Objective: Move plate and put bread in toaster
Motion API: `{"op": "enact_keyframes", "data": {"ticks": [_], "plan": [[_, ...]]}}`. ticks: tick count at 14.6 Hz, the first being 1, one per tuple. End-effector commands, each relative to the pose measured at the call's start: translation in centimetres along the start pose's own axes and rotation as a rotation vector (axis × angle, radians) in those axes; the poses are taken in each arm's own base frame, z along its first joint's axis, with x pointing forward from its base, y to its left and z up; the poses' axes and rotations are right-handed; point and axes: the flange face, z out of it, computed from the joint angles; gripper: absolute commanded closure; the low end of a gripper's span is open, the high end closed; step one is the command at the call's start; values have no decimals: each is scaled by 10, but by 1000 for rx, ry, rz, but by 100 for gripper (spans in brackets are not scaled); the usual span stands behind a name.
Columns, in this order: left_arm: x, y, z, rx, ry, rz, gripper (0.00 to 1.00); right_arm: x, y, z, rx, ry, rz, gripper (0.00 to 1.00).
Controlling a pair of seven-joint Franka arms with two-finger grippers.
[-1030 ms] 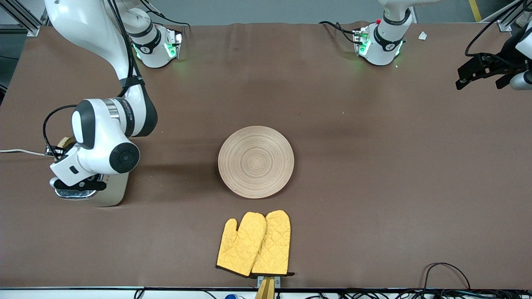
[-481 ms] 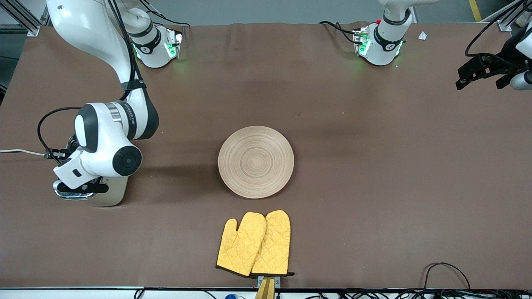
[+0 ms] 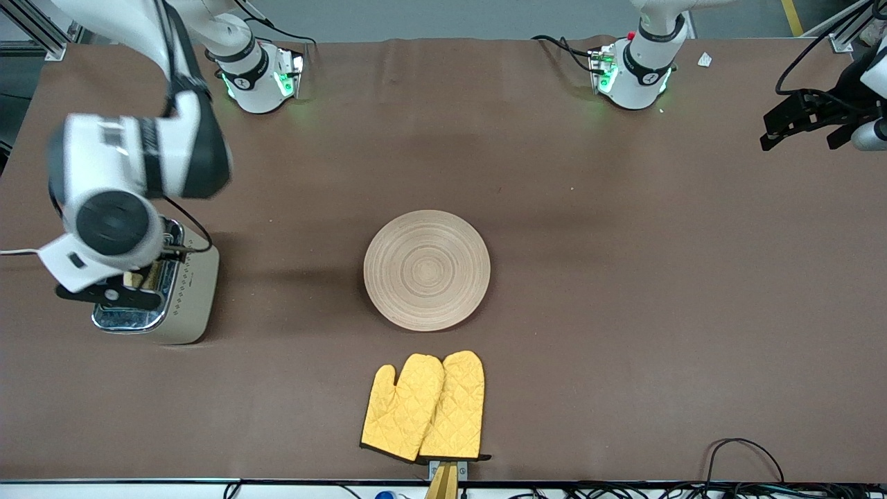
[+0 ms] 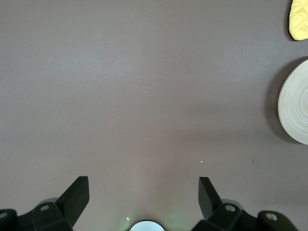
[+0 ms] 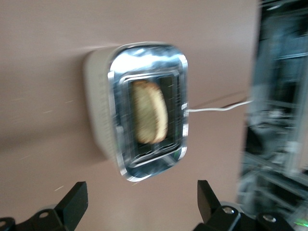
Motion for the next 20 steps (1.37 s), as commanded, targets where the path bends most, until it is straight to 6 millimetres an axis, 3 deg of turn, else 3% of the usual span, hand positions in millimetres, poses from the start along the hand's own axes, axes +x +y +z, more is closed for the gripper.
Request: {"op": "enact_keyframes", "data": {"ticks": [1, 3, 6, 8, 10, 17, 20], "plan": [[1, -3, -3, 24, 10, 1, 0, -37, 67, -37, 252, 19, -17, 0], [0, -4, -4, 23, 12, 1, 0, -57, 103, -45, 347, 32, -5, 0], [0, -5, -8, 22, 21, 0, 0, -91, 158, -29, 444, 38, 33, 0], [0, -5, -8, 22, 19, 0, 0, -98, 187, -26, 456, 76, 5, 0], [0, -6, -8, 22, 21, 0, 0, -95, 192, -33, 456, 126, -27, 0], [0, -3, -9, 23, 21, 4, 0, -89, 180, -48, 450, 197, -46, 0], [-1, 1, -10, 24, 21, 12, 0, -92, 159, -60, 432, 206, -81, 0]]}}
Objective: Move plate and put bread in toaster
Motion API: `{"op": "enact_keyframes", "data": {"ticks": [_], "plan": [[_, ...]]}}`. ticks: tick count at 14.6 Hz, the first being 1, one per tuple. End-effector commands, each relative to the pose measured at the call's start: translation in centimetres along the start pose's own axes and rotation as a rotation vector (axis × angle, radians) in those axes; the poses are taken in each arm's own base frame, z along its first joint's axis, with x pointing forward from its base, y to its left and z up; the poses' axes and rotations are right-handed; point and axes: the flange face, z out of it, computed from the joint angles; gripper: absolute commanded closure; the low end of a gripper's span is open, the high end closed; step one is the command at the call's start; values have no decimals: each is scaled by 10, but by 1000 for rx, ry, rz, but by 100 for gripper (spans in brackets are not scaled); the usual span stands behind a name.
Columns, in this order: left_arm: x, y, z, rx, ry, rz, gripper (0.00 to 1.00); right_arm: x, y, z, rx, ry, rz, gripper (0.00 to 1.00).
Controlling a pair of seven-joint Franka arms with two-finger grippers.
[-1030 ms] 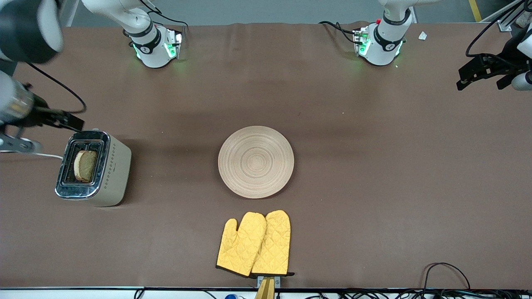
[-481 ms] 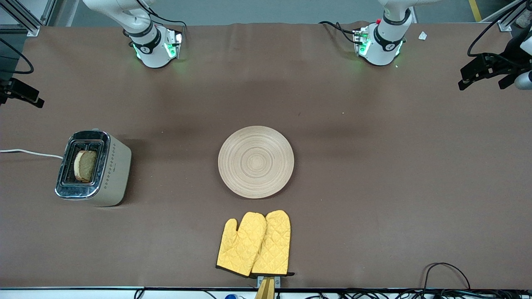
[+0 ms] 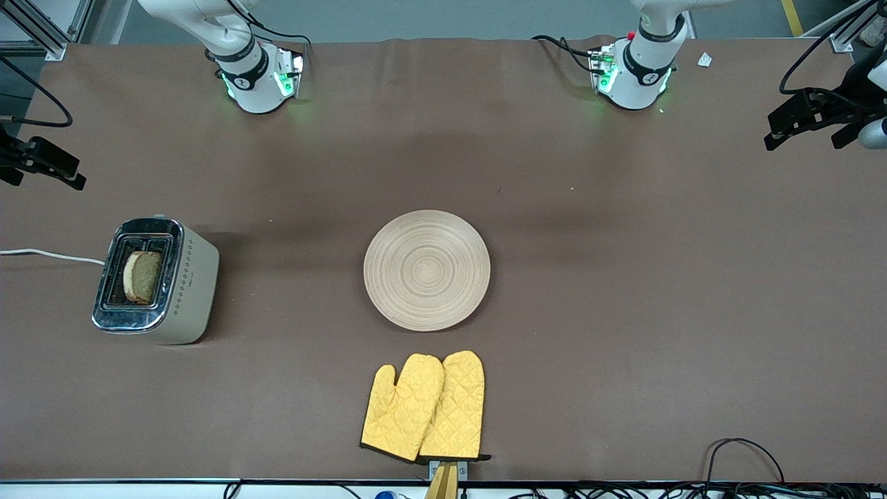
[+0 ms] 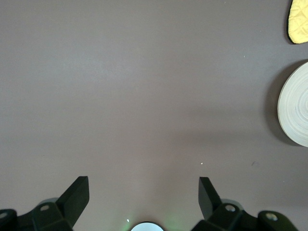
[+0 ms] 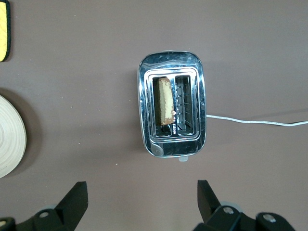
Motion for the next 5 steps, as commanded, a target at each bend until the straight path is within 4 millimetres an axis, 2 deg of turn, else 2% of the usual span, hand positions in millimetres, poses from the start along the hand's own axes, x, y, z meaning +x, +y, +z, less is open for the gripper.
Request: {"op": "enact_keyframes", "data": {"ticks": [1, 3, 5], "plan": [[-1, 3, -6, 23, 10, 22, 0, -4, -12, -4, 8, 11, -24, 0], [-1, 5, -6, 23, 9, 57, 0, -4, -9, -4, 9, 14, -20, 0], [-1, 5, -6, 22, 9, 63, 0, -4, 5, -4, 11, 12, 5, 0]]}}
